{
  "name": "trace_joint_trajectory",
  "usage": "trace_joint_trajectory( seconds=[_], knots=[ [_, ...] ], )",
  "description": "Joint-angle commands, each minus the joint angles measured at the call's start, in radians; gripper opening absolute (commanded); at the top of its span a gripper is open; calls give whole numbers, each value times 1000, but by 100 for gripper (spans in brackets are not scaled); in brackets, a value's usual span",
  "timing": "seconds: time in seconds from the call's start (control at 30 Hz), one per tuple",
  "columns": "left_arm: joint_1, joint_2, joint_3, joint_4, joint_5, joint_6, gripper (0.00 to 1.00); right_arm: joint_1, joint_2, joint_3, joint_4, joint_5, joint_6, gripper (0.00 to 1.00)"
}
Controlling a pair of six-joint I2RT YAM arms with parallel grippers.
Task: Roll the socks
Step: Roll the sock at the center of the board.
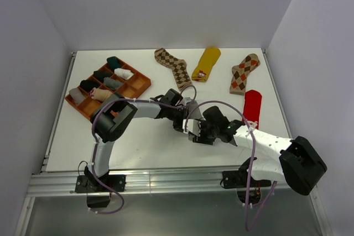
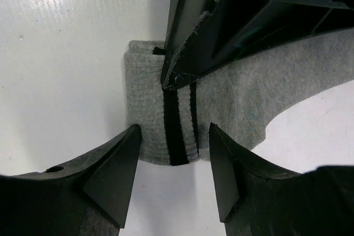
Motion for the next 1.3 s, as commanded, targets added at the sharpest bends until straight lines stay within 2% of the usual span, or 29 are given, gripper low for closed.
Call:
trace_joint_trajectory(
  seconds=[0.0, 0.27, 0.6, 0.77, 0.8, 0.87, 0.97, 1.1, 1.2, 1.27],
  knots=[
    [-2, 48, 0, -111, -53, 50, 0, 31, -24, -1, 35, 18, 17, 60],
    [2, 63, 3, -118, -55, 58, 0, 69, -41, 8, -4, 23, 27, 60],
    [2, 58, -6, -119, -47, 60, 0, 83, 88, 8, 39, 82, 14, 59],
    [2, 54, -12, -122, -48, 66, 0, 81, 139, 28, 57, 86, 38, 43],
    [2, 54, -12, -125, -48, 66, 0, 81, 140, 31, 45, 84, 37, 33],
    [4, 46, -15, -119, -47, 67, 0, 81, 149, 49, 22, 81, 38, 23],
    [8, 32, -8, -131, -65, 84, 2, 78, 151, 78, -45, 46, 41, 15],
    [19, -27, -32, -96, -153, 86, 22, 45, 169, 140, -194, -69, 44, 11],
    [47, -101, -109, 16, -171, 31, 29, -11, 198, 173, -266, -152, 31, 11],
    [67, -153, -158, 51, -211, 3, 29, -60, 221, 201, -300, -206, 11, 11]
  ],
)
